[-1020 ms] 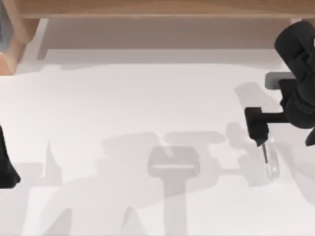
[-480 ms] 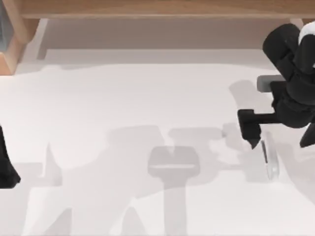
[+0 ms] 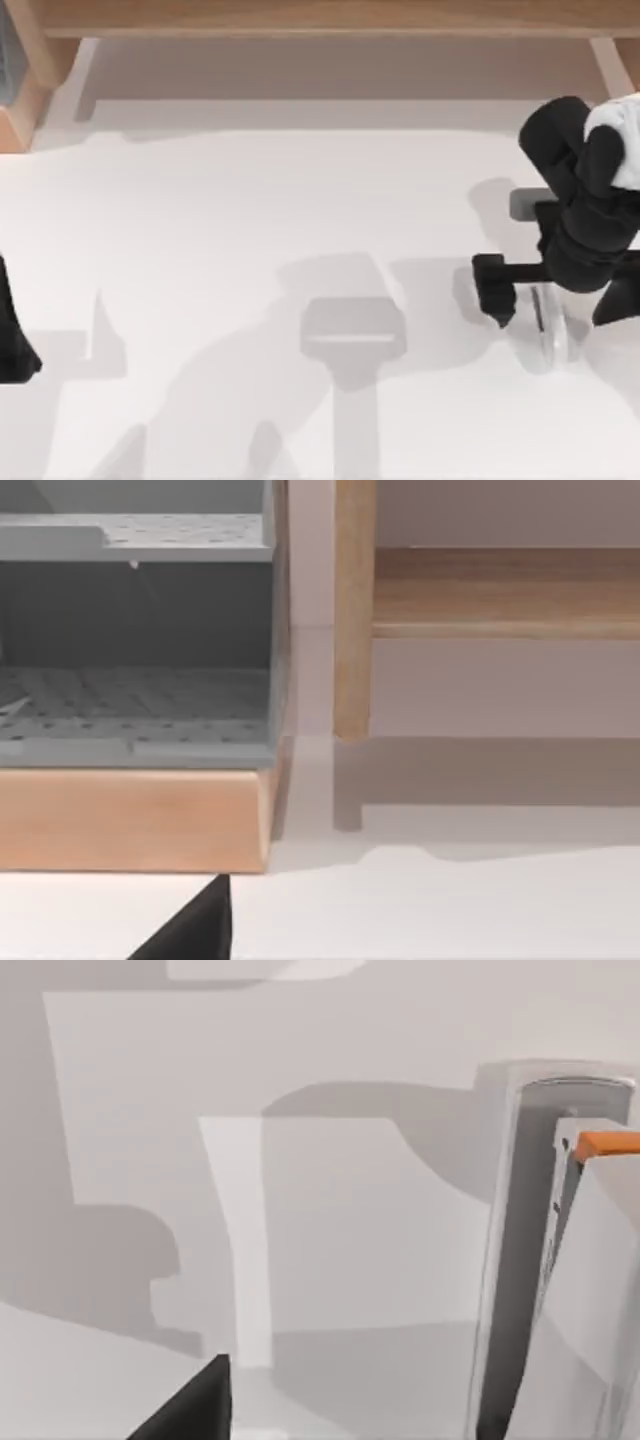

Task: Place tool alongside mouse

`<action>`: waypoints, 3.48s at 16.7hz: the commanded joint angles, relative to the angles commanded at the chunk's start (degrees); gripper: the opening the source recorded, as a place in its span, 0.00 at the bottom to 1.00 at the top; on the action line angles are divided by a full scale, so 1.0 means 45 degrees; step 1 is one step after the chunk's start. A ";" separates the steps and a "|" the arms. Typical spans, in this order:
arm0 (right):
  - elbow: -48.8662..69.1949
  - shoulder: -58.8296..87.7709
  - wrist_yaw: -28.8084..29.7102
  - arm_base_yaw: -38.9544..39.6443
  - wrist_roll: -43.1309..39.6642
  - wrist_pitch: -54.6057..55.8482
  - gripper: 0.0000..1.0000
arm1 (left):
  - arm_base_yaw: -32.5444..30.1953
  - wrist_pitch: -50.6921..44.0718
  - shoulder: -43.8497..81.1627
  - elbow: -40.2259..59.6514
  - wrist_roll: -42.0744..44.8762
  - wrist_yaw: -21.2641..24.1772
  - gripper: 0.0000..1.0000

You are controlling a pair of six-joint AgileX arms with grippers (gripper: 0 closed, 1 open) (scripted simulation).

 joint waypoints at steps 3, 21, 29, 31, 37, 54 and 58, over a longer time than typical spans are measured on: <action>0.0000 0.0000 0.0000 0.0000 0.0000 0.0000 1.00 | 0.0000 0.0000 0.0000 0.0000 0.0000 0.0000 1.00; 0.0000 0.0000 0.0000 0.0000 0.0000 0.0000 0.00 | 0.0000 0.0000 0.0000 0.0000 0.0000 0.0000 1.00; 0.0319 -0.0264 0.0002 -0.0031 0.0018 -0.0576 0.00 | 0.0000 0.0000 0.0000 0.0000 0.0000 0.0000 1.00; 0.0487 -0.0407 -0.0001 -0.0025 0.0006 -0.0936 0.00 | 0.0000 0.0000 0.0000 0.0000 0.0000 0.0000 1.00; 0.0730 -0.0618 -0.0012 -0.0024 0.0012 -0.1396 0.00 | 0.0000 0.0000 0.0000 0.0000 0.0000 0.0000 1.00; 0.3654 0.0810 0.0032 -1.1226 -1.0758 -0.2952 0.00 | 0.0000 0.0000 0.0000 0.0000 0.0000 0.0000 1.00; 0.3739 0.0748 0.0024 -1.1606 -1.1133 -0.2959 0.00 | 0.0000 0.0000 0.0000 0.0000 0.0000 0.0000 1.00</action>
